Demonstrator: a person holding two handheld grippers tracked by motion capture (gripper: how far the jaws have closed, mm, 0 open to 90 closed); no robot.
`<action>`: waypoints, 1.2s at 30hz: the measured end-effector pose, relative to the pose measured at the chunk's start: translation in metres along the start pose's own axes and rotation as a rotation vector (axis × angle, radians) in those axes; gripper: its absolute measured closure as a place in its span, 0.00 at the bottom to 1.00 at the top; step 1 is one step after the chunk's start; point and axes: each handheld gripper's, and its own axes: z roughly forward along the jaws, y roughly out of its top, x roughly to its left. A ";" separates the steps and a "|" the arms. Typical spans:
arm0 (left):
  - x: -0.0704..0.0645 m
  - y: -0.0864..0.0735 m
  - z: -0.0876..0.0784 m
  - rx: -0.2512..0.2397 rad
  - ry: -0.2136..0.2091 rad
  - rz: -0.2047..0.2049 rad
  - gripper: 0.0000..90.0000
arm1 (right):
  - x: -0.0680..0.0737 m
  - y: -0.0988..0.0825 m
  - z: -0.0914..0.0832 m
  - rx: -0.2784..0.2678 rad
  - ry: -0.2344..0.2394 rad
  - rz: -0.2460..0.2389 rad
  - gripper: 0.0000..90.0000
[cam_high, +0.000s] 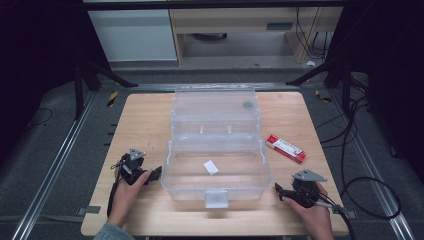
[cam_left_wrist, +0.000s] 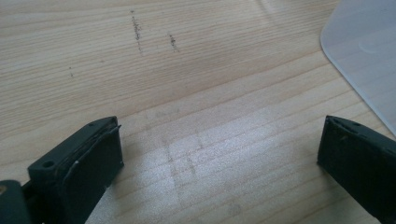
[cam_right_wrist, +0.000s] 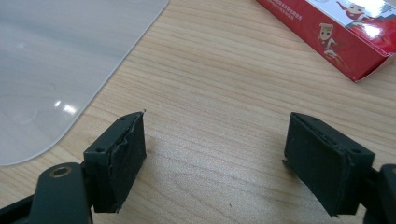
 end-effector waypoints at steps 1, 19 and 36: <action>0.000 0.000 0.000 0.000 0.000 0.000 0.00 | 0.000 0.000 0.000 0.000 0.000 0.000 0.23; 0.001 0.002 0.002 0.003 -0.001 0.004 0.00 | -0.024 0.049 -0.025 0.050 -0.005 -0.104 0.35; -0.001 0.000 0.000 0.002 0.012 -0.008 0.00 | -0.081 0.107 -0.016 0.205 0.054 -0.137 0.35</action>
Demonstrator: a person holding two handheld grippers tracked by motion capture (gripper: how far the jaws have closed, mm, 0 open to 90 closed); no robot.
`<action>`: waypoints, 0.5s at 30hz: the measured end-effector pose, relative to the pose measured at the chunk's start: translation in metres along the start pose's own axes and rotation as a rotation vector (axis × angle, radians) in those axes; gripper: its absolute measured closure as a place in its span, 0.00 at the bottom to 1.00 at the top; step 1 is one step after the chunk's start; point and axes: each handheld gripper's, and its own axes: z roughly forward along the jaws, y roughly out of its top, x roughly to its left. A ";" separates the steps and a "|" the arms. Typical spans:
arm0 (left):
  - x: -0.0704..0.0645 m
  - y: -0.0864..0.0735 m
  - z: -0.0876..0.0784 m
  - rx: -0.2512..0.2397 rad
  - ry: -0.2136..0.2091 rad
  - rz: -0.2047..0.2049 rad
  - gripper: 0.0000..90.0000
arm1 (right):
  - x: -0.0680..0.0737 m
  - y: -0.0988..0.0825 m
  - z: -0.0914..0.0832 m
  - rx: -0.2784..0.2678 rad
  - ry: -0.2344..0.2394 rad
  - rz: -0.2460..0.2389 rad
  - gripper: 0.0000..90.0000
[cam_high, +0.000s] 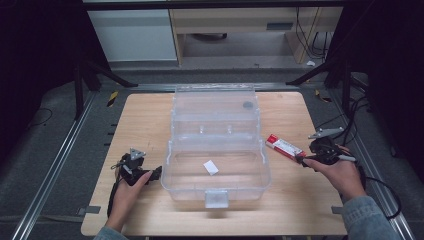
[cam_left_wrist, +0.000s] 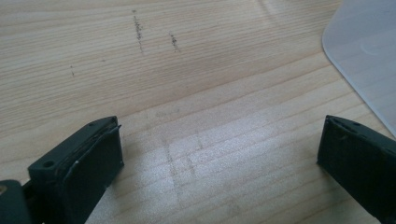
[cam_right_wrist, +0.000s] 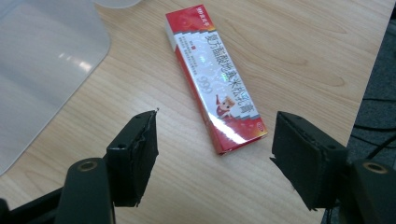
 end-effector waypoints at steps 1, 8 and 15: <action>0.000 0.000 0.000 0.000 0.000 0.000 0.00 | -0.003 0.002 0.002 0.007 0.005 0.000 0.35; 0.000 0.000 0.000 0.000 0.001 0.000 0.00 | -0.019 0.009 0.021 0.076 0.036 -0.025 0.36; 0.000 0.000 0.000 0.000 -0.001 0.002 0.00 | -0.026 0.013 0.042 0.124 0.045 -0.034 0.35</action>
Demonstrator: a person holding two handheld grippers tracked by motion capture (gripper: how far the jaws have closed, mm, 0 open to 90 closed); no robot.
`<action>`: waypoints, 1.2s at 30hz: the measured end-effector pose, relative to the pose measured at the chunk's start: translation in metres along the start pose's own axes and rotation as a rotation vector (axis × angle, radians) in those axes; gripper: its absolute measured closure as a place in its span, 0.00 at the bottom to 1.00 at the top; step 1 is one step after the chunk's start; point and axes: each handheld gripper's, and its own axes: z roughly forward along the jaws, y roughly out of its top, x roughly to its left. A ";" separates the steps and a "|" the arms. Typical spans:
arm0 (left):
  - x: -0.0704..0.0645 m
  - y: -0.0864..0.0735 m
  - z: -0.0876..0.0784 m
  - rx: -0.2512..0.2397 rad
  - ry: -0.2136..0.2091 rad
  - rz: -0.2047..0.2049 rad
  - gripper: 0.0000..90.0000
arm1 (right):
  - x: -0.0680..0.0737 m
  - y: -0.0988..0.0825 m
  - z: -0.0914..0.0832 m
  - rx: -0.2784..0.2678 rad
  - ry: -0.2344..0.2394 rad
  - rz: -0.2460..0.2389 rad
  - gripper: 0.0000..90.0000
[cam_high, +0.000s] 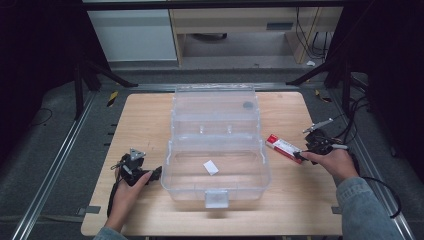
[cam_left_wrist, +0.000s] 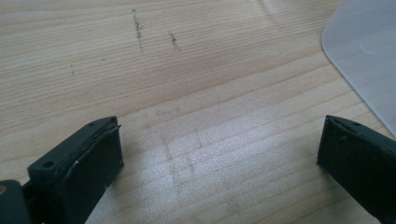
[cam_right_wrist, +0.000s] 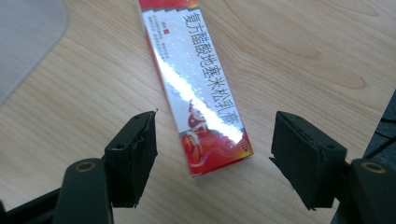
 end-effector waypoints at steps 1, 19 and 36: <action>0.000 0.000 0.000 0.000 0.000 0.000 0.00 | -0.001 0.001 0.003 0.008 -0.006 -0.002 0.34; 0.000 0.000 0.000 0.000 0.000 -0.002 0.00 | 0.007 0.003 0.027 0.119 0.013 -0.069 0.55; -0.001 -0.001 -0.001 -0.001 0.002 -0.004 0.00 | 0.048 -0.034 0.004 0.121 0.019 -0.014 0.49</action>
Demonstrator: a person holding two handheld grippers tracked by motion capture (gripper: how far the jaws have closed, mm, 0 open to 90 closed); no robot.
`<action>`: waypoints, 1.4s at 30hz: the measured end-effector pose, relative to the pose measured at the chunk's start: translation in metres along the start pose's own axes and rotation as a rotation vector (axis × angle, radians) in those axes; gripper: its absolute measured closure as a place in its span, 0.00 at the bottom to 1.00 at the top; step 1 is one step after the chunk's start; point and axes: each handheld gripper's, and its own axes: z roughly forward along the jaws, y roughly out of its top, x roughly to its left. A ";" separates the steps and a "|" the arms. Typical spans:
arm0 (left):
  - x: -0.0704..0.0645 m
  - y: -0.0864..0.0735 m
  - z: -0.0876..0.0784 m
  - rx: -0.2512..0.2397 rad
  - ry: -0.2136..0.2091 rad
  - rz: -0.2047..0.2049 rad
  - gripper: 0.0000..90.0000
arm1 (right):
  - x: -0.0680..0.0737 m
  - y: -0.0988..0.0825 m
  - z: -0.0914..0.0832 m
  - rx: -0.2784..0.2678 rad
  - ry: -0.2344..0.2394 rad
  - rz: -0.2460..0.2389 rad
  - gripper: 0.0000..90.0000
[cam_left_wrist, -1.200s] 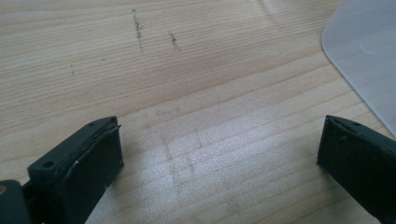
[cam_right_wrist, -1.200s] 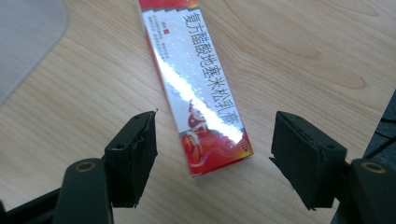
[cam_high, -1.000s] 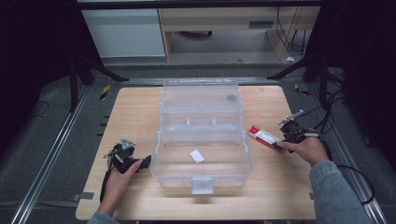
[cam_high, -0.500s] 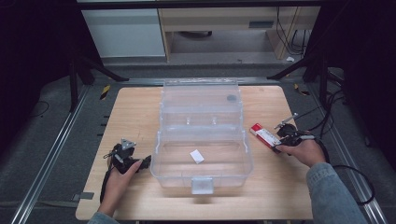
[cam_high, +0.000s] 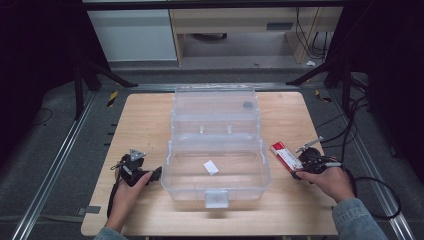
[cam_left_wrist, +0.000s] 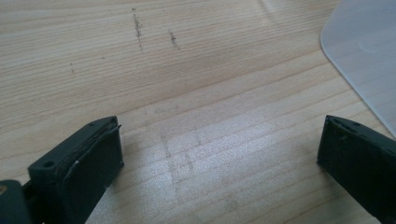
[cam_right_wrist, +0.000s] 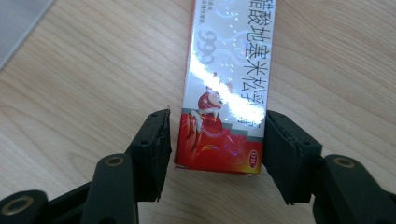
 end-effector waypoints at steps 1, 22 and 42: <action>0.000 0.000 0.000 0.000 0.000 0.000 0.00 | 0.000 0.000 0.000 0.000 0.000 0.000 0.49; 0.000 0.000 0.000 0.000 0.003 -0.003 0.00 | -0.002 0.013 0.005 0.052 0.021 0.047 0.47; 0.000 0.000 0.000 0.000 0.003 -0.002 0.00 | -0.006 0.011 0.000 0.049 0.009 -0.003 0.57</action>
